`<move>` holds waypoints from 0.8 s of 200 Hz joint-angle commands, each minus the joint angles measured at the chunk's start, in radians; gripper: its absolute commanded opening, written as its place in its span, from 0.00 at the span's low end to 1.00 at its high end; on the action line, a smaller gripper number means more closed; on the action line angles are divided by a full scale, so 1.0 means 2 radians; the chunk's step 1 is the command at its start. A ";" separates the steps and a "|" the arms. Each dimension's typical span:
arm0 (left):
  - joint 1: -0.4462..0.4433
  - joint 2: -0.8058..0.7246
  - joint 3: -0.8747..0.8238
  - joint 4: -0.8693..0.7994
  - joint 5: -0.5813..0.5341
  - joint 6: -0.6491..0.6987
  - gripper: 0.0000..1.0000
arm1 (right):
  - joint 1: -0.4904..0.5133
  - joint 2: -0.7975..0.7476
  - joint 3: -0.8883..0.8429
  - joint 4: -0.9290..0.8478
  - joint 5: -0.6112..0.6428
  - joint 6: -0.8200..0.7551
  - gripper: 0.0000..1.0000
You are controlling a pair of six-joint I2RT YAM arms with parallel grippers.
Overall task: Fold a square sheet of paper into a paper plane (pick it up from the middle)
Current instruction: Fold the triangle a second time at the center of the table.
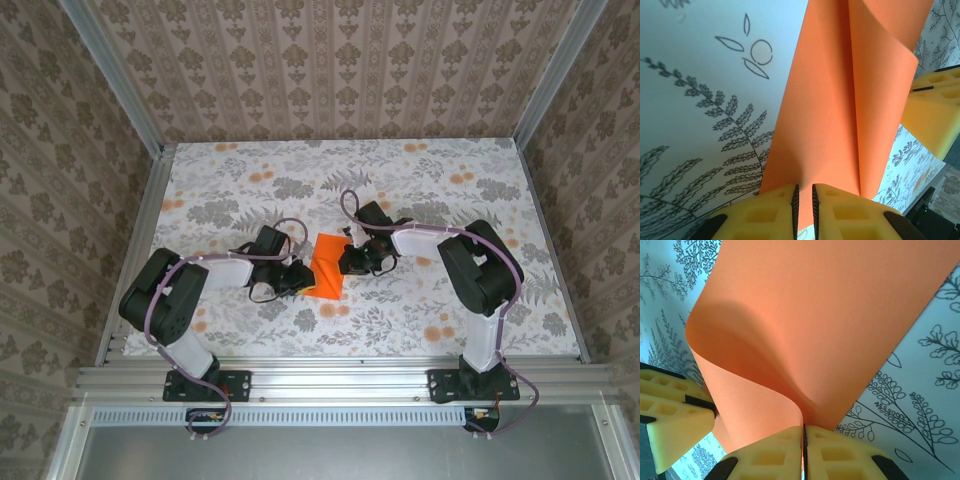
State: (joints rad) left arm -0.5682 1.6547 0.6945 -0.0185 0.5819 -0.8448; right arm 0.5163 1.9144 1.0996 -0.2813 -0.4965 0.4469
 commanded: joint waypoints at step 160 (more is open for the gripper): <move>-0.019 -0.015 0.023 0.116 0.025 -0.063 0.26 | 0.006 0.014 0.004 -0.014 0.025 0.015 0.11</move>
State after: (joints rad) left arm -0.5919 1.6173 0.7185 0.1375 0.6079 -0.9283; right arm 0.5220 1.9202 1.1053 -0.2886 -0.4774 0.4583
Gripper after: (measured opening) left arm 0.267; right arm 0.113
